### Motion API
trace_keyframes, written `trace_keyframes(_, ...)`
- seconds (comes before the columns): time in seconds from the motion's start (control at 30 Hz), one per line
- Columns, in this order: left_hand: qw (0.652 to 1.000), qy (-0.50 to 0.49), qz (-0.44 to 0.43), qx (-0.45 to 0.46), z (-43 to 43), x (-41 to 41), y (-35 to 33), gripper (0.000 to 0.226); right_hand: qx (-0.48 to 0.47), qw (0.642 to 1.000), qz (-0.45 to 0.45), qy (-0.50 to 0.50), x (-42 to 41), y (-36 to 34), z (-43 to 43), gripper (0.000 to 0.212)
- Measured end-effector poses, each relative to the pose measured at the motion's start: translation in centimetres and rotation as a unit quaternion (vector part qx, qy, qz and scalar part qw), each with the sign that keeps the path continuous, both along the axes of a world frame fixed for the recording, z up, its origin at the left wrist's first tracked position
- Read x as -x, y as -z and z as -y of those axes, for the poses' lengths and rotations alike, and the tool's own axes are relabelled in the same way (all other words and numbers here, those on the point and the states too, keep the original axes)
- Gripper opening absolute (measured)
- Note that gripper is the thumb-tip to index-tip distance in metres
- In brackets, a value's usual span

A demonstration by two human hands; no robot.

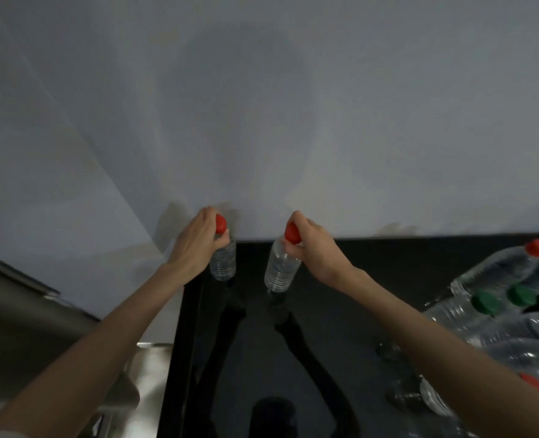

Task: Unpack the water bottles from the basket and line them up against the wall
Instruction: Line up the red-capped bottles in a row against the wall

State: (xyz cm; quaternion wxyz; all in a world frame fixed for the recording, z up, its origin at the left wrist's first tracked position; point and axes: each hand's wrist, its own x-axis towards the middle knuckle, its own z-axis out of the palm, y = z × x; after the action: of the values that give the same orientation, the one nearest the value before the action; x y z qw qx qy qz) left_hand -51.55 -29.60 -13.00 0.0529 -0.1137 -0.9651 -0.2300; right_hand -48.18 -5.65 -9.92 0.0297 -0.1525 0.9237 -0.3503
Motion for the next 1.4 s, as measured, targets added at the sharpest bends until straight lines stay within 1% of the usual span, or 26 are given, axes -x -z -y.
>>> trace_keyframes(0.17, 1.0, -0.027, -0.01, -0.006, 2.2, 4.4, 0.5, 0.022, -0.021, 0.999, -0.007, -0.03, 4.8, 0.9, 4.0, 0.025)
trace_keyframes(0.37, 0.998, -0.049, -0.031, -0.024, 3.3, 7.9, 1.4, 0.024, -0.034, 0.998, -0.024, -0.04, 9.3, 1.8, 7.2, 0.026)
trace_keyframes(0.53, 0.995, -0.072, -0.025, -0.064, 3.5, 8.9, 2.7, 0.022, -0.03, 0.998, -0.025, -0.051, 11.6, 3.1, 9.0, 0.028)
trace_keyframes(0.67, 0.992, -0.083, -0.025, -0.094, 3.4, 8.8, 3.7, 0.021, -0.016, 0.999, -0.028, -0.037, 12.7, 4.2, 9.9, 0.028)
trace_keyframes(0.8, 0.989, -0.091, -0.054, -0.102, 3.9, 8.8, 4.3, 0.021, -0.007, 0.999, -0.03, -0.04, 13.0, 5.4, 10.4, 0.026)
trace_keyframes(0.93, 0.987, -0.093, -0.075, -0.104, 4.4, 8.4, 4.8, 0.029, 0.009, 0.999, -0.031, -0.025, 13.1, 6.2, 10.7, 0.031)
trace_keyframes(1.1, 0.967, -0.138, -0.066, -0.203, 4.1, 6.3, 5.7, 0.053, 0.042, 0.998, -0.035, -0.014, 12.9, 6.2, 10.5, 0.044)
trace_keyframes(1.17, 0.959, -0.151, -0.036, -0.236, 4.0, 5.7, 6.3, 0.054, 0.038, 0.999, -0.027, -0.009, 12.7, 6.5, 10.2, 0.053)
trace_keyframes(1.27, 0.958, -0.145, -0.009, -0.249, 3.8, 5.3, 7.2, 0.055, 0.044, 0.999, -0.008, -0.005, 12.4, 6.7, 10.1, 0.061)
trace_keyframes(1.4, 0.951, -0.16, -0.022, -0.265, 3.8, 5.9, 7.6, 0.055, 0.042, 0.999, -0.026, -0.002, 12.4, 6.7, 10.3, 0.061)
